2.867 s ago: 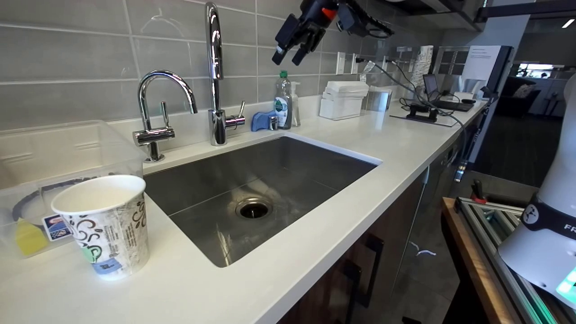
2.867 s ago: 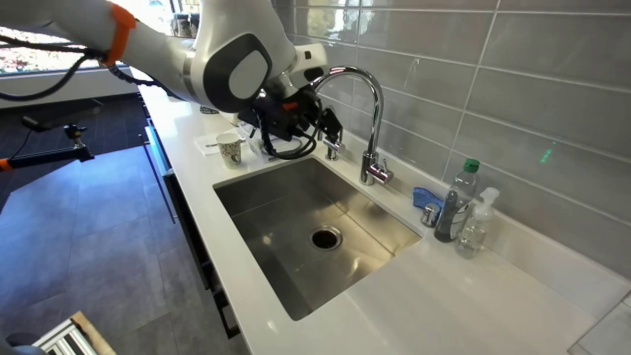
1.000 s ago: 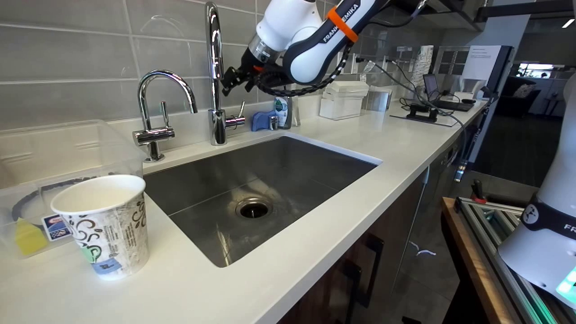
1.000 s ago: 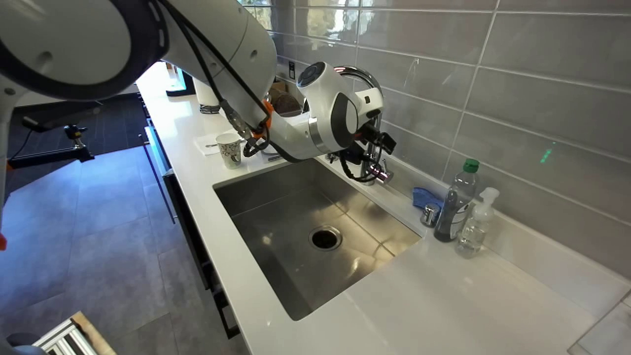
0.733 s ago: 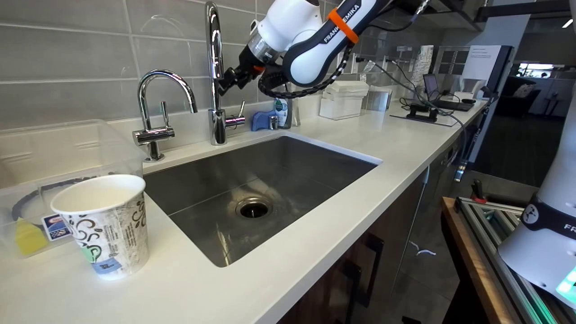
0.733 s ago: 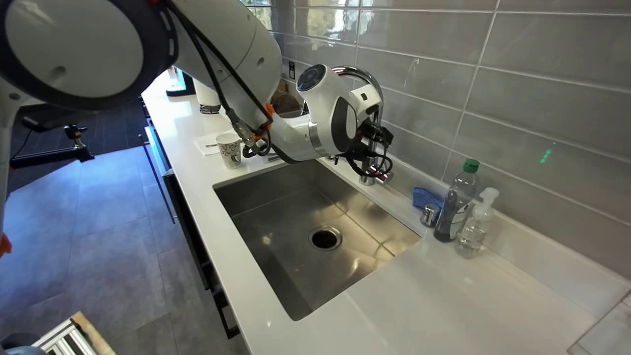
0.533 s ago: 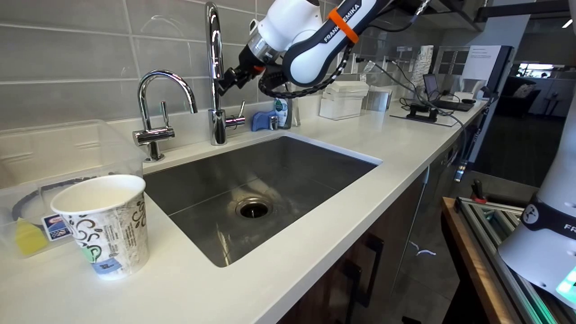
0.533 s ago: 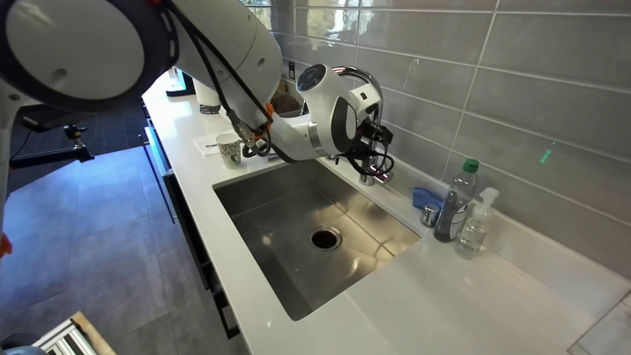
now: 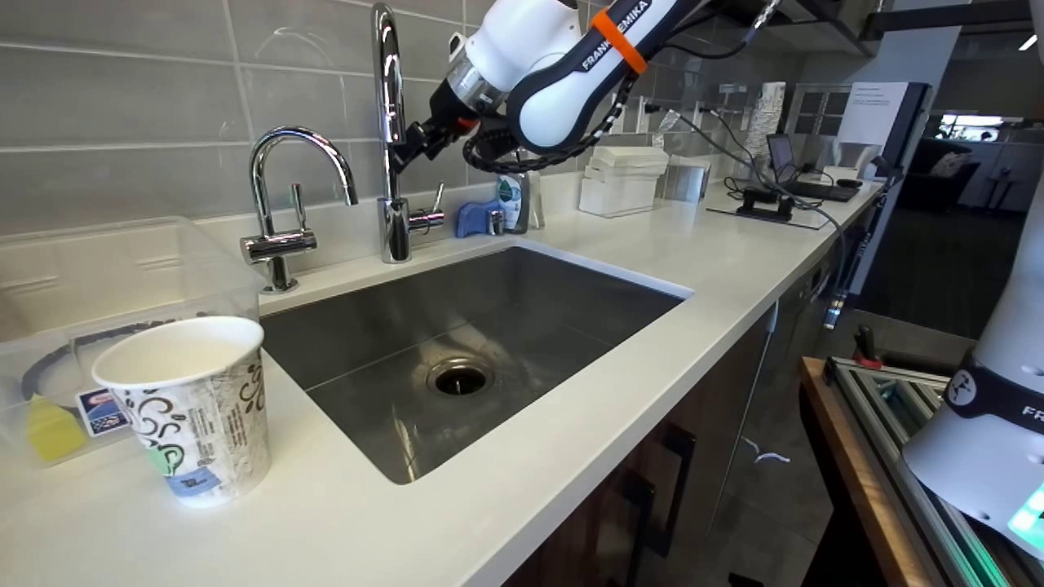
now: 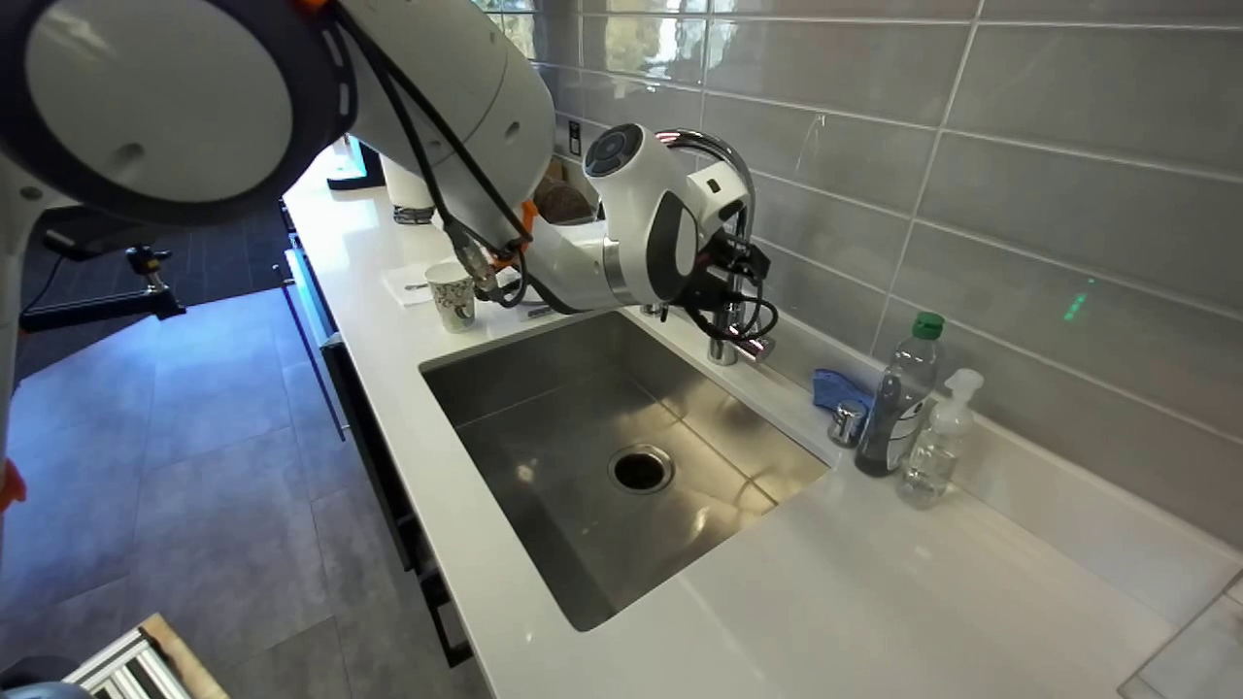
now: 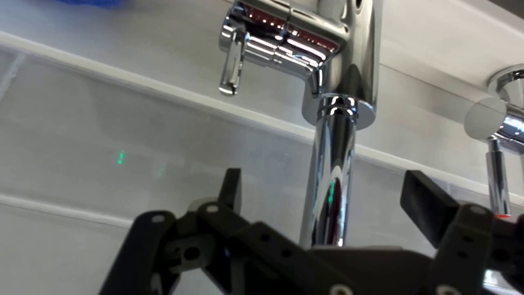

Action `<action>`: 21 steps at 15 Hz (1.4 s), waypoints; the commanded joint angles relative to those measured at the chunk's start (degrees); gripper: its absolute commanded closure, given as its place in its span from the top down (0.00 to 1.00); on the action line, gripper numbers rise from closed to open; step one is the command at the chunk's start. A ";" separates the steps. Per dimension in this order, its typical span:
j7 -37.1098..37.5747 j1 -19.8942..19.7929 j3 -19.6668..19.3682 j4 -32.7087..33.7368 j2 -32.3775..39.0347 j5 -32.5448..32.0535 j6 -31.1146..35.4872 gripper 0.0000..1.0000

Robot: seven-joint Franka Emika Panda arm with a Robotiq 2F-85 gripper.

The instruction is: Open then close the tap

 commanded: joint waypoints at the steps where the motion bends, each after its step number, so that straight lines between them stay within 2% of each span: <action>1: -7.47 -7.40 9.59 0.37 1.13 0.83 -2.57 1.00; 4: -13.04 -12.78 16.20 1.13 1.88 1.17 -5.31 1.00; 6: -15.64 -14.86 18.27 2.04 2.14 1.04 -7.00 1.00; 9: -18.82 -17.01 20.17 3.12 2.30 0.85 -9.16 1.00; 12: -20.54 -16.87 19.34 4.71 2.60 -0.17 -11.73 1.00; 14: -21.04 -15.83 17.57 6.09 2.92 -1.35 -13.03 1.00; 15: -26.66 -9.05 10.07 5.71 1.72 6.23 -11.61 1.00; 18: -28.87 -3.39 2.96 6.81 2.45 8.37 -11.61 1.00; 21: -29.52 1.14 -2.48 7.03 2.92 8.87 -12.17 1.00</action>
